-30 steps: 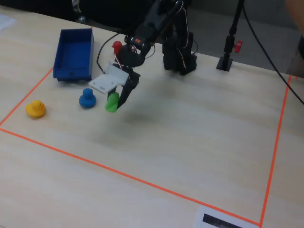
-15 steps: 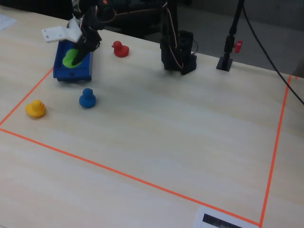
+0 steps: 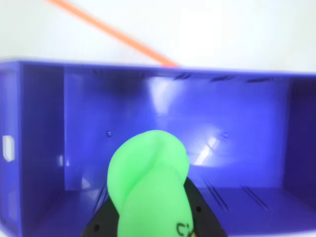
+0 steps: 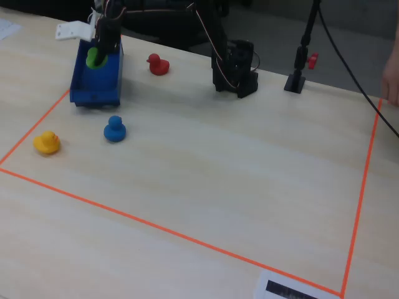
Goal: Grasp green duck and put it into box.
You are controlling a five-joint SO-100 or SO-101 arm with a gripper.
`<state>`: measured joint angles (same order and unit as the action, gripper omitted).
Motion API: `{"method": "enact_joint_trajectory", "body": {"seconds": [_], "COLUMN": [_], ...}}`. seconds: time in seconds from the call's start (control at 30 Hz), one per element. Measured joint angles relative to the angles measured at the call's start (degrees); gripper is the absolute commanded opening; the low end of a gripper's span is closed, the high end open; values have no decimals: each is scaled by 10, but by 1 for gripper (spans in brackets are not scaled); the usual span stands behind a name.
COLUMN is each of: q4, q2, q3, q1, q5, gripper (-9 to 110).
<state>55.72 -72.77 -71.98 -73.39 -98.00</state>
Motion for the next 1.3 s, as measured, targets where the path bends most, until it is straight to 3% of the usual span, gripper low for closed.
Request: {"method": "enact_joint_trajectory", "body": {"seconds": [0.23,0.43,0.77,0.93,1.1,1.3], "q4": [-89,-122,-120,-120,-168,-227], "q2": [35,38,-8,-144,-329,-621], "q3": [-11,-11,-47,-120,-294,-626], "q1": [4,7,44,182,412,661], "q5": [-5,-14,-1,64,67,18], "gripper": [29,33,26,0,0,0]}}
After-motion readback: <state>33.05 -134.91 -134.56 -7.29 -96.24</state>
